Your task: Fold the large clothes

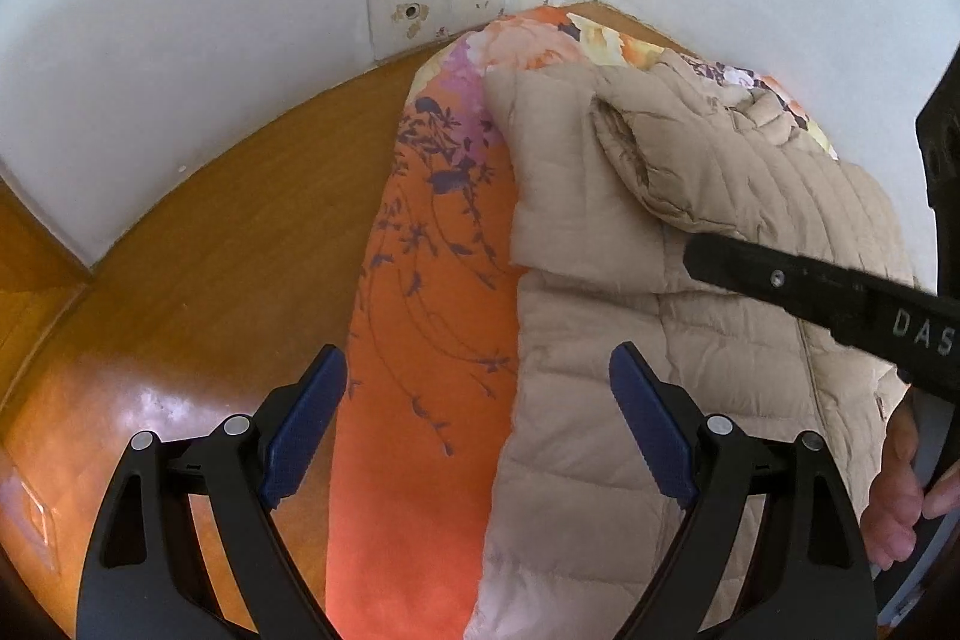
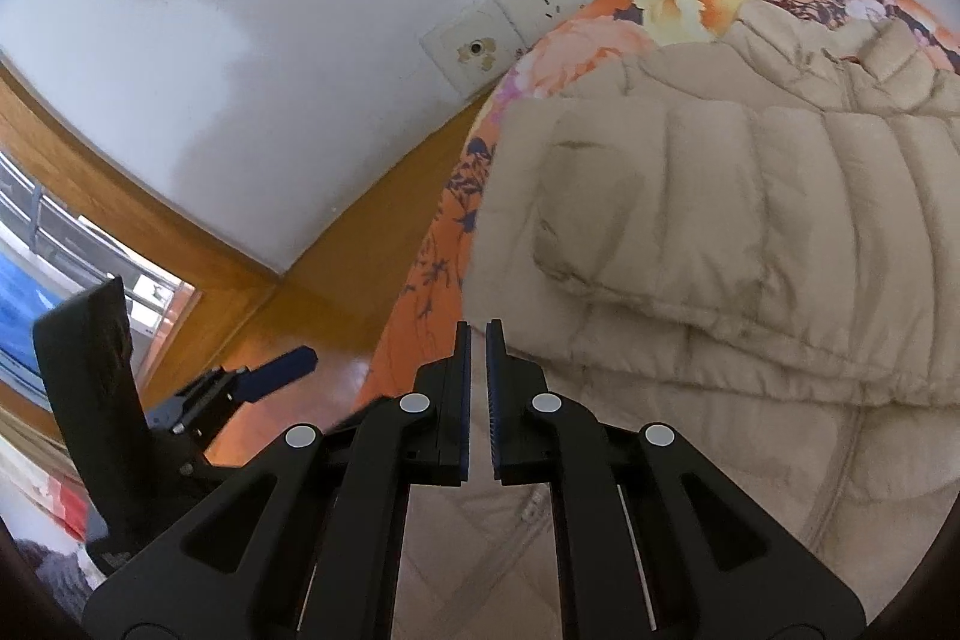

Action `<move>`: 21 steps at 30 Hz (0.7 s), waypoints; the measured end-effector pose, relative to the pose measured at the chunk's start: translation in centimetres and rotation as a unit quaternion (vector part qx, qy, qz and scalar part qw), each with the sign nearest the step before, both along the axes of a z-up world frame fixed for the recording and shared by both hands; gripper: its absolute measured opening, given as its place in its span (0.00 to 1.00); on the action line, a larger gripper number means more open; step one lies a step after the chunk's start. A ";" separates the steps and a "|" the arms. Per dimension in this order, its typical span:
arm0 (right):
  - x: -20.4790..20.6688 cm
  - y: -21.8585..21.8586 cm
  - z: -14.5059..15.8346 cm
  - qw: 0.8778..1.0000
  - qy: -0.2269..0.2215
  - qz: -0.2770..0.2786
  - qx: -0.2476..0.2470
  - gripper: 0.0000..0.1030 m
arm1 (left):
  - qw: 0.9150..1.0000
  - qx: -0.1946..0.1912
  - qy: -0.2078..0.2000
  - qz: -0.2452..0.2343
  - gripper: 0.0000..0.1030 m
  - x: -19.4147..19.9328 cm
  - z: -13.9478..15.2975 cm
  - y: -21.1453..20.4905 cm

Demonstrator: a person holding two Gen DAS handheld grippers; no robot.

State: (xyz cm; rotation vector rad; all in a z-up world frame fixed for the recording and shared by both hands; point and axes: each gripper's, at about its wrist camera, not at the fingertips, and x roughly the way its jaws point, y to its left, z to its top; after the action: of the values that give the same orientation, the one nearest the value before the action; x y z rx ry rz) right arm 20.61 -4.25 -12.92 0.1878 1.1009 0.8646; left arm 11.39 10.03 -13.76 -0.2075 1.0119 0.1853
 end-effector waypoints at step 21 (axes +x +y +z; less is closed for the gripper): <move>-10.5 -22.7 -3.1 0.975 0.012 -0.193 -0.107 0.33 | 0.960 -0.245 0.058 -0.124 0.85 -6.5 -5.6 -0.9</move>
State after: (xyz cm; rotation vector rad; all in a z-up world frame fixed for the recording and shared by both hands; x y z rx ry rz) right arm 10.06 -26.96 -16.04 0.2244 1.1242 0.3944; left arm 4.90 9.17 -19.32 -0.5220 1.1787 -0.2912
